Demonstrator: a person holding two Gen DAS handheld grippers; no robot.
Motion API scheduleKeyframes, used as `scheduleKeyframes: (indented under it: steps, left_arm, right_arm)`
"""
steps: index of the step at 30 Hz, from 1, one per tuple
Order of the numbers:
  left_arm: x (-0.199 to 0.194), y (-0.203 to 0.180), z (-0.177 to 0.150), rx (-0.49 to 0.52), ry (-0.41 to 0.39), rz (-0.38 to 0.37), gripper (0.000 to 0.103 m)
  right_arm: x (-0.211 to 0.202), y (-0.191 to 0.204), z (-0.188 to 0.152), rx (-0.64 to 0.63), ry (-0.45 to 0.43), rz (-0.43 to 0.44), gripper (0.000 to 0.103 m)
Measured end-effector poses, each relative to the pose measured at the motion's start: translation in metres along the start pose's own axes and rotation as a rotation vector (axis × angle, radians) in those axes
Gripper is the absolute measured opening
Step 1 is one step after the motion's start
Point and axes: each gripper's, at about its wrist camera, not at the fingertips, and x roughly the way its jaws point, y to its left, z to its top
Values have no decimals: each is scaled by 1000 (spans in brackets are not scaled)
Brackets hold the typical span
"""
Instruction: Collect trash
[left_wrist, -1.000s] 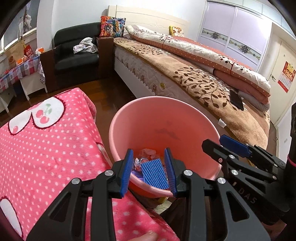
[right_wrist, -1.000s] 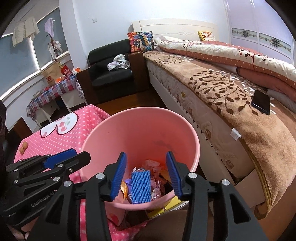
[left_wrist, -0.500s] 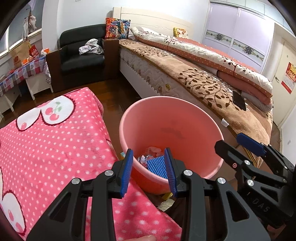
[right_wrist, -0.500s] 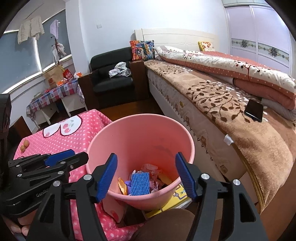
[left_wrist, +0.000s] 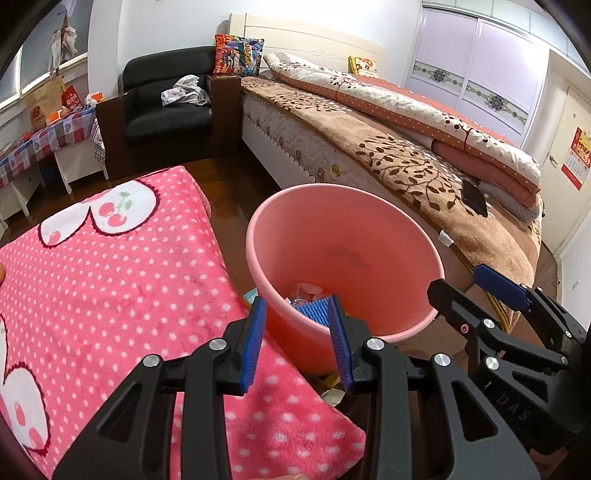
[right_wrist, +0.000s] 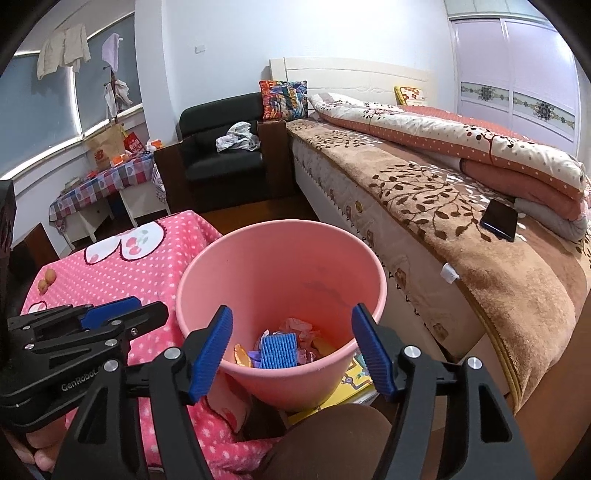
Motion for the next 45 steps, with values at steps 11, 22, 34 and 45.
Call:
scheduleKeyframes:
  steps: [11, 22, 34, 45]
  left_arm:
    - [-4, 2, -4, -7, -8, 0, 35]
    - [-5, 5, -5, -17, -5, 1, 35]
    - [-5, 9, -5, -47, -17, 11, 35]
    - [-8, 11, -4, -53, -31, 11, 35]
  right_arm:
    - [-3, 0, -2, 1, -4, -6, 66]
    - [-10, 1, -5, -4, -29, -18, 66]
    - [-16, 7, -6, -24, -76, -72, 66]
    - [-16, 10, -8, -42, -82, -91, 67]
